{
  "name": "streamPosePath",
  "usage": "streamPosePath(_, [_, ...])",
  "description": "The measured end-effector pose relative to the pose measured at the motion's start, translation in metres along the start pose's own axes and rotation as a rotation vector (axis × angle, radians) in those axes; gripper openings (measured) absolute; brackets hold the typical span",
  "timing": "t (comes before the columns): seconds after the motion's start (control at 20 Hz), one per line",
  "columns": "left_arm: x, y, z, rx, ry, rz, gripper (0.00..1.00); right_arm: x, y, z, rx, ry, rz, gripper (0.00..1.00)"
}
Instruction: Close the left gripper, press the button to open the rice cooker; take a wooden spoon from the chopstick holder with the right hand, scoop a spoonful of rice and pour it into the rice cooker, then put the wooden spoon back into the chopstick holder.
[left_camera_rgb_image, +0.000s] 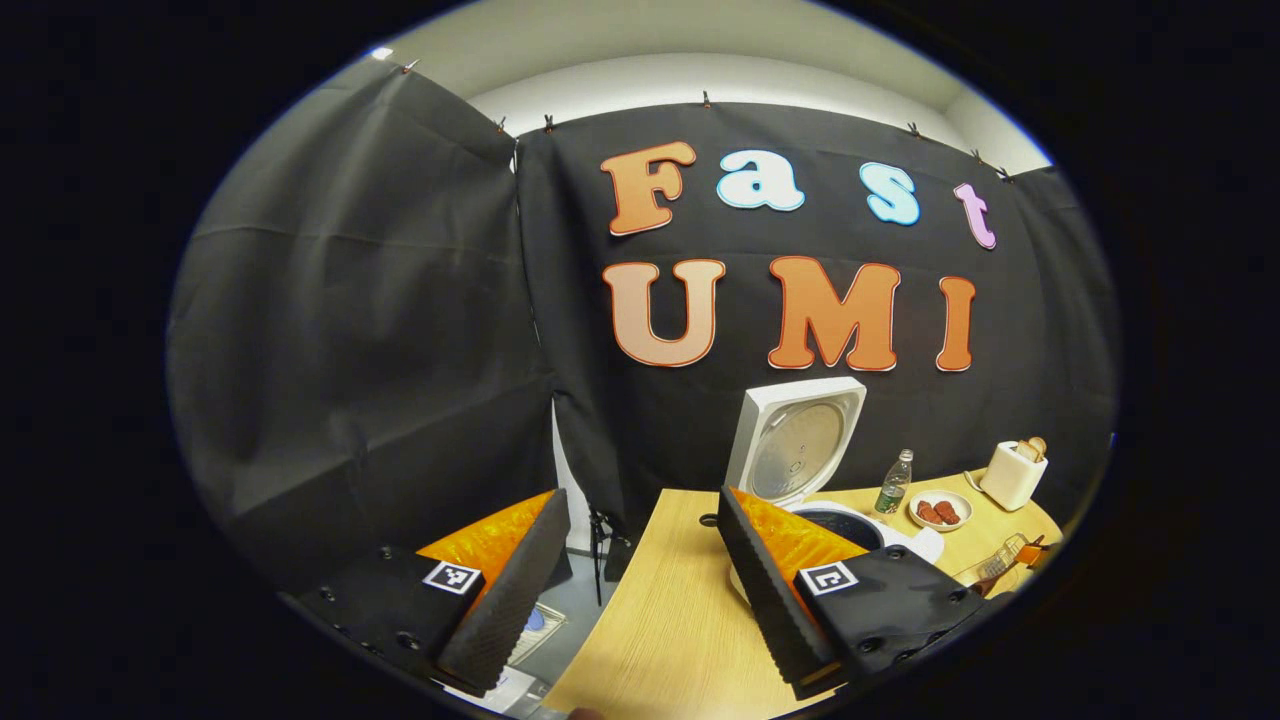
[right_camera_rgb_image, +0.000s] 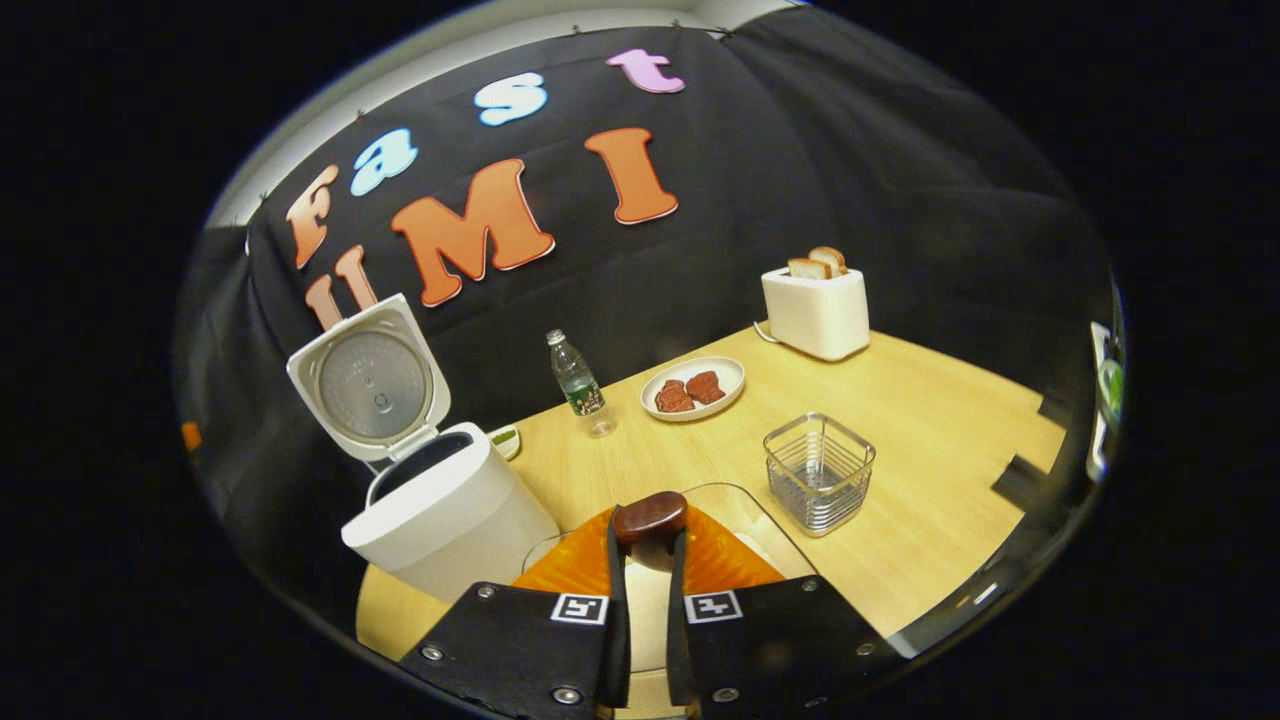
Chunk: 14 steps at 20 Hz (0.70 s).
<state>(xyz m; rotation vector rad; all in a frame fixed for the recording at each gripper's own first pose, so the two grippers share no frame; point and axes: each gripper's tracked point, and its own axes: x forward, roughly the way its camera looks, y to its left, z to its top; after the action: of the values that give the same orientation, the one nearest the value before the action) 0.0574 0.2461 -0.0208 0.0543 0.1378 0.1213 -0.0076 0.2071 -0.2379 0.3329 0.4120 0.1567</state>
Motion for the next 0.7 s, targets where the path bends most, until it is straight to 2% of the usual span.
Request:
streamPosePath(0.4, [0.000,-0.006,-0.001,-0.026,-0.002,-0.014,1.00,0.010,-0.006,-0.011,0.261,0.040,0.078,0.13])
streamPosePath(0.7, [-0.005,-0.006,0.002,-0.022,-0.010,-0.006,1.00,0.009,-0.017,-0.010,0.584,0.089,0.109,0.13])
